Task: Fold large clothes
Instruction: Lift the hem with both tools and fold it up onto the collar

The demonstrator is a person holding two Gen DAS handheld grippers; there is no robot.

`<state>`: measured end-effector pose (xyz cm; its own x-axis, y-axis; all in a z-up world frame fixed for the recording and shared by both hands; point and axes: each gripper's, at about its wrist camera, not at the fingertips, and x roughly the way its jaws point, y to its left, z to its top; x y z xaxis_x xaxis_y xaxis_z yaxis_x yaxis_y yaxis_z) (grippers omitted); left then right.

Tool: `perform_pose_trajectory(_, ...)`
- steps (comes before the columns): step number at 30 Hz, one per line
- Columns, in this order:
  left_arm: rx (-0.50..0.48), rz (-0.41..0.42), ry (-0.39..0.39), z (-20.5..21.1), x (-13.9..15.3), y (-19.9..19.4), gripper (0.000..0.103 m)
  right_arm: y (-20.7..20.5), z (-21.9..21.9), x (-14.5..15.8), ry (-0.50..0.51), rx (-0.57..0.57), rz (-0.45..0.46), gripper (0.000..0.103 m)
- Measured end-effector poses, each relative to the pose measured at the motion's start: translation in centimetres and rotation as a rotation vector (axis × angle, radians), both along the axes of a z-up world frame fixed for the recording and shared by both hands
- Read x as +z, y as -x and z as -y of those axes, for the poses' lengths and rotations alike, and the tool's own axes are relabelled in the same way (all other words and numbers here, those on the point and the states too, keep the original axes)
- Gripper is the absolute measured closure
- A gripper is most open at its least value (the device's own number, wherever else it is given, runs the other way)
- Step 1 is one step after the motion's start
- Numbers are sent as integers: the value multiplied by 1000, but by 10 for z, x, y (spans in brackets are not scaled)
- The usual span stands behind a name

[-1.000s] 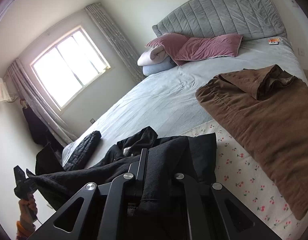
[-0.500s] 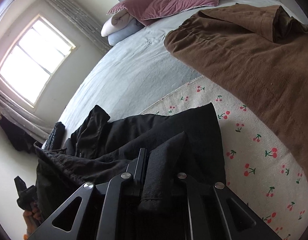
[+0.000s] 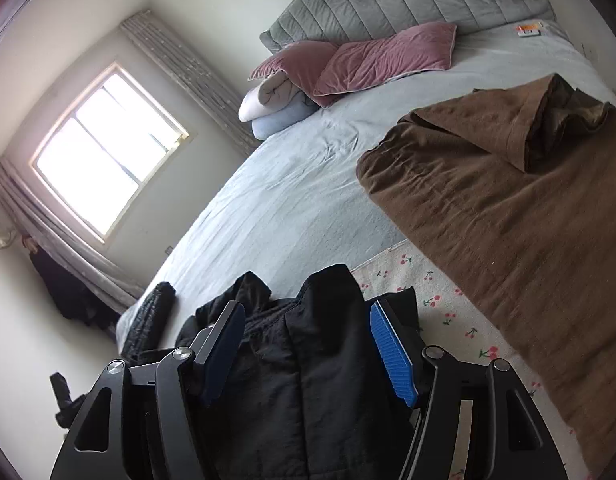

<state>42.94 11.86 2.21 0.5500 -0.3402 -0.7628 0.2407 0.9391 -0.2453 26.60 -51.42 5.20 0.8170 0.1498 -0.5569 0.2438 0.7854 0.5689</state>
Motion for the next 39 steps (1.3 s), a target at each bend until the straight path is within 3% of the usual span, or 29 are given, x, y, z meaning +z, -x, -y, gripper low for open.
perform_pose_trajectory(3, -62, -6, -80, 19, -23, -7, 20, -14, -24, -9, 174, 70, -93, 37)
perform_pose_trajectory(6, -89, -52, -111, 39, -45, -21, 21, -36, -51, -29, 335, 125, -182, 37)
perform_pose_trajectory(10, -97, -57, -155, 65, -60, -34, 38, -69, -75, -56, 461, 127, -278, 38)
perform_pose_trajectory(12, -97, -48, -185, 75, -61, -33, 64, -80, -83, -71, 527, 122, -324, 60)
perform_pose_trajectory(13, -97, -34, -198, 79, -59, -29, 75, -83, -85, -75, 552, 122, -341, 91)
perform_pose_trajectory(14, -99, -9, -211, 82, -54, -24, 90, -83, -87, -76, 569, 116, -344, 94)
perform_pose_trajectory(17, -80, 131, -213, 80, -24, -6, 92, -66, -91, -58, 653, 35, -264, 97)
perform_pose_trajectory(21, -9, 275, -117, 63, 16, -4, 92, -49, -82, -16, 732, -122, -124, 97)
perform_pose_trajectory(25, 59, 402, -134, 74, 33, -22, 92, -66, -79, 13, 778, -227, -26, 97)
perform_pose_trajectory(29, 141, 403, -138, 87, 18, -64, 92, -114, -72, 14, 800, -265, -46, 97)
perform_pose_trajectory(34, 172, 377, -251, 107, -31, -109, 89, -168, -67, -26, 852, -249, -172, 97)
perform_pose_trajectory(37, 187, 256, -266, 105, -65, -133, 72, -190, -59, -61, 852, -221, -281, 96)
perform_pose_trajectory(39, 211, 185, -233, 96, -74, -142, 54, -195, -53, -80, 822, -207, -352, 95)
